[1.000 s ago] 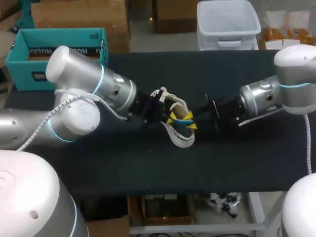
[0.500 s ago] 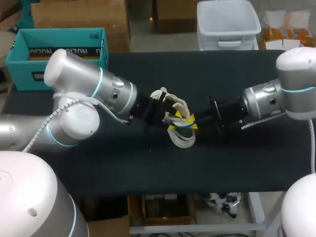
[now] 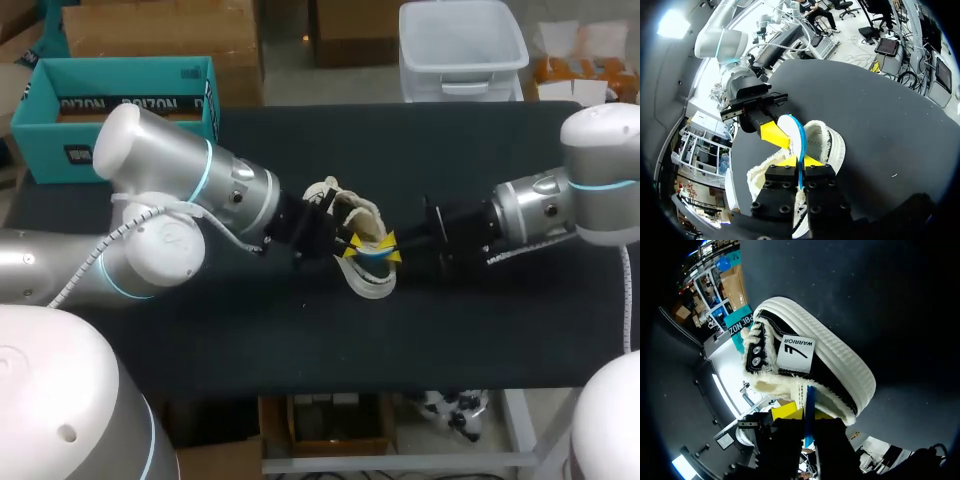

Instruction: Open the shoe tongue, take the insole out of the shoe, put the insole back into the shoe, and pack the shoe into the shoebox

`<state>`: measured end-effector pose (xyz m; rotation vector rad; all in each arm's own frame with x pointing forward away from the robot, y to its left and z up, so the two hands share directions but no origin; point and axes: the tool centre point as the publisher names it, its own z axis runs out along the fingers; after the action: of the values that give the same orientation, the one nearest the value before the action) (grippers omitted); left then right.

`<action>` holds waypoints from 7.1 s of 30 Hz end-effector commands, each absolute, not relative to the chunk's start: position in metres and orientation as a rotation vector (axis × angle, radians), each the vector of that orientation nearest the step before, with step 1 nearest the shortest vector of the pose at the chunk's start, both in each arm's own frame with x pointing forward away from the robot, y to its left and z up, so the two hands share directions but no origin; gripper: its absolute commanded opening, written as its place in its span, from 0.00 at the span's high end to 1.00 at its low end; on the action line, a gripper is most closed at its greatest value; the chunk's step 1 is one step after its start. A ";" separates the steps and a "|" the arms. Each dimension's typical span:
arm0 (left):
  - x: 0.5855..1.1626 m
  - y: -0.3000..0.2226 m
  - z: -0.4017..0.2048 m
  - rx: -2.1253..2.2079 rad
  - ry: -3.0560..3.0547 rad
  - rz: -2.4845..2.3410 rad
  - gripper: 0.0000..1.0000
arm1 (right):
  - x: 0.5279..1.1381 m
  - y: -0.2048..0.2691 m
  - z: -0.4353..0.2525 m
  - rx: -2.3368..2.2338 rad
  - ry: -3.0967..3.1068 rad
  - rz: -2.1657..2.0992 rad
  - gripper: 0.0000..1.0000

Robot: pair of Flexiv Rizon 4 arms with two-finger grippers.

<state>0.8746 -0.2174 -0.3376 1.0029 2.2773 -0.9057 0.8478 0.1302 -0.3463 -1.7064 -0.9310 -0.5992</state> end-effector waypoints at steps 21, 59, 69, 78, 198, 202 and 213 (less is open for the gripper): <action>0.883 -0.221 -0.350 0.976 2.312 -0.913 1.00 | 0.837 0.133 -0.333 -1.815 -0.918 -0.537 0.75; 0.855 -0.178 -0.285 0.923 2.497 -1.033 0.00 | 0.836 0.129 -0.376 -2.025 -0.914 -0.317 1.00; 0.849 -0.166 -0.273 0.882 2.583 -1.019 0.00 | 0.814 0.123 -0.356 -2.108 -0.918 -0.310 0.56; 0.840 -0.146 -0.265 0.615 2.893 -0.849 0.00 | 0.808 0.117 -0.325 -2.156 -1.020 -0.293 0.56; 0.857 -0.184 -0.327 -2.248 2.229 -0.180 0.00 | 0.884 -0.027 -0.327 -1.023 -2.797 -0.157 0.00; 0.863 -0.185 -0.335 -2.281 2.135 -0.248 0.00 | 0.889 -0.036 -0.329 -0.940 -2.847 -0.152 0.00; 0.876 -0.193 -0.348 -2.309 1.989 -0.357 0.52 | 0.891 -0.063 -0.334 -0.754 -2.947 -0.160 0.00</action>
<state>0.8783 -0.1875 -0.3437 -2.3193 2.0053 -0.3389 0.8971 -0.0586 -0.3324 -0.7680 -2.9286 -0.1382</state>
